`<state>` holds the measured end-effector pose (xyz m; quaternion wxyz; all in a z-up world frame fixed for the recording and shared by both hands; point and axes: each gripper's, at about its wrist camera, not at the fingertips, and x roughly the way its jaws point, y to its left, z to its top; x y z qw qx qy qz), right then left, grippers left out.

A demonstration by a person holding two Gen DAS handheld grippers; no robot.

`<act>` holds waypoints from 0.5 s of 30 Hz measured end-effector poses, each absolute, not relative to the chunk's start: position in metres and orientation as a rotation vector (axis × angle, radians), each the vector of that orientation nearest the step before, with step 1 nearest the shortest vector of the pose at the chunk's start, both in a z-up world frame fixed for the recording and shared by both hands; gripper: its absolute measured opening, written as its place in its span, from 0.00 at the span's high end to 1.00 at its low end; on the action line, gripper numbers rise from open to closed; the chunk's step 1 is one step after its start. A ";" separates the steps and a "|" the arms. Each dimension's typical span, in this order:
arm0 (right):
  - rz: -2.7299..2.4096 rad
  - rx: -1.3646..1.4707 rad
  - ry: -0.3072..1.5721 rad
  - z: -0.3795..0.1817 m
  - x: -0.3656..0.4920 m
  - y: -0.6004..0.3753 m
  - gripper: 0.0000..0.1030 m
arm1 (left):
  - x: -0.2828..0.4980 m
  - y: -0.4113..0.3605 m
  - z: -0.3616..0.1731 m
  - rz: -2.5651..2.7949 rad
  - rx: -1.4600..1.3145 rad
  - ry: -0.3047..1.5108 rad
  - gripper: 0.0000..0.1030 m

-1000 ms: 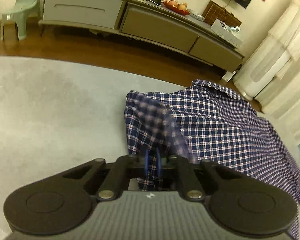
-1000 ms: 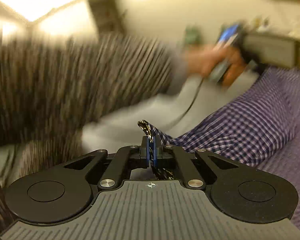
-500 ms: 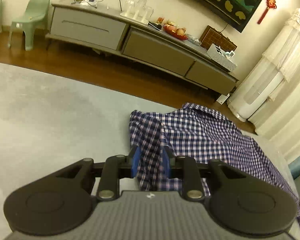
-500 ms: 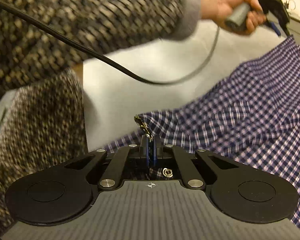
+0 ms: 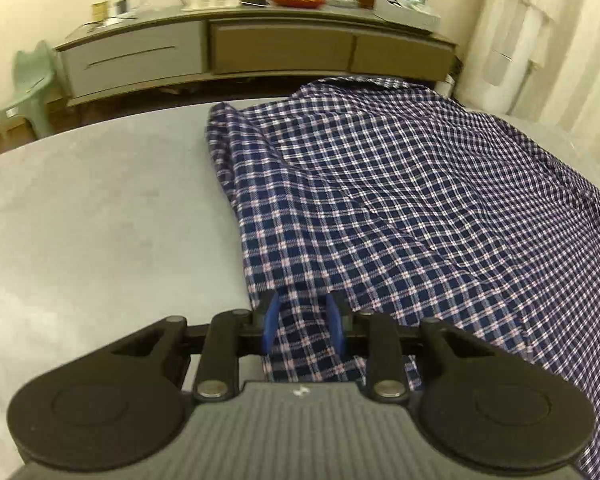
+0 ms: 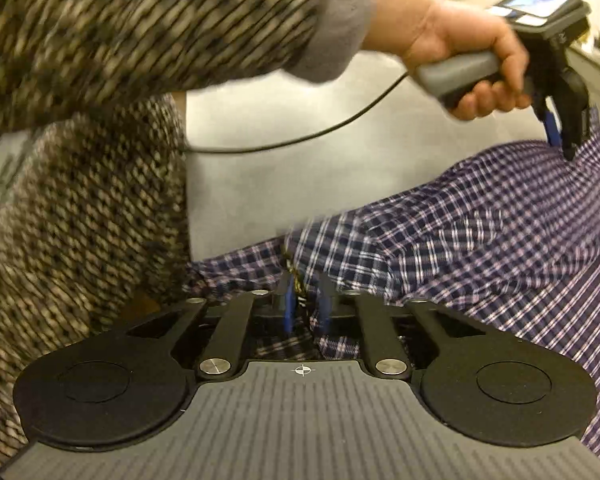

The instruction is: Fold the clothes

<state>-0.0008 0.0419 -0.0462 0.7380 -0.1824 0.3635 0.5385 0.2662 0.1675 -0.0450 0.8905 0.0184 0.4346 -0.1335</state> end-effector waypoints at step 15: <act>0.086 -0.011 0.620 0.016 0.093 -0.382 0.20 | 0.162 0.086 0.001 -0.284 0.228 0.871 0.66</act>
